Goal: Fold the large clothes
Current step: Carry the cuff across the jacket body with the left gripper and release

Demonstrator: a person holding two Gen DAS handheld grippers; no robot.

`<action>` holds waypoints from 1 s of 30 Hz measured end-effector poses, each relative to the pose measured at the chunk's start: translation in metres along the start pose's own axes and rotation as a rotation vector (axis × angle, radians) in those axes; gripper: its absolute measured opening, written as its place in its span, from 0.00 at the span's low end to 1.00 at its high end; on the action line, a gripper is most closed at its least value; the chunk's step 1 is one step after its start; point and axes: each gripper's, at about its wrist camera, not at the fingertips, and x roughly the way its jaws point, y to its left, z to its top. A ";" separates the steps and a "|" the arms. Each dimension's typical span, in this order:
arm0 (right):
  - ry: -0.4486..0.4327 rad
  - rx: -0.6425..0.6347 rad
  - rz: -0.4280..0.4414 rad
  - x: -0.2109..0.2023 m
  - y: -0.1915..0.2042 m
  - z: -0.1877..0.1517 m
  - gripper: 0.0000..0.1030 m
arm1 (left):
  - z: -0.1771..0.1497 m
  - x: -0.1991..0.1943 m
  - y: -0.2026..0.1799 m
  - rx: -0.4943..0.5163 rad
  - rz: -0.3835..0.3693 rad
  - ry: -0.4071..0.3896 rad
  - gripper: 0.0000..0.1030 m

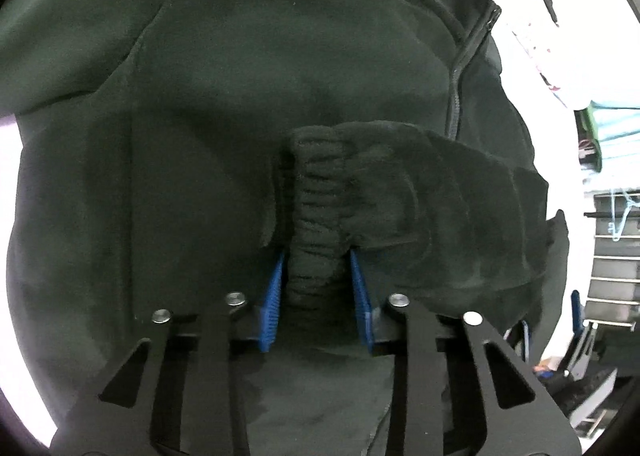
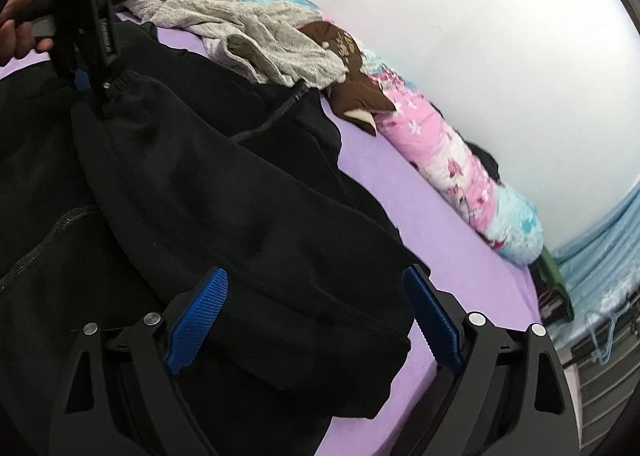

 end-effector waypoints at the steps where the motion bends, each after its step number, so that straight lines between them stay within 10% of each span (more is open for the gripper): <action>1: 0.012 0.012 0.002 0.002 -0.003 -0.001 0.84 | 0.000 -0.003 -0.001 -0.001 -0.007 -0.010 0.25; 10: 0.034 0.103 0.022 0.007 -0.021 -0.005 0.84 | 0.007 -0.098 -0.011 0.036 -0.138 -0.252 0.22; 14: 0.035 0.117 0.039 0.008 -0.022 -0.005 0.85 | 0.006 -0.130 0.016 0.026 -0.054 -0.339 0.22; 22: 0.085 0.128 0.084 0.023 -0.014 -0.008 0.86 | -0.018 -0.070 0.090 0.033 0.164 -0.230 0.25; 30: 0.059 0.148 0.174 0.026 -0.007 -0.007 0.86 | -0.035 -0.074 0.093 0.029 0.188 -0.265 0.78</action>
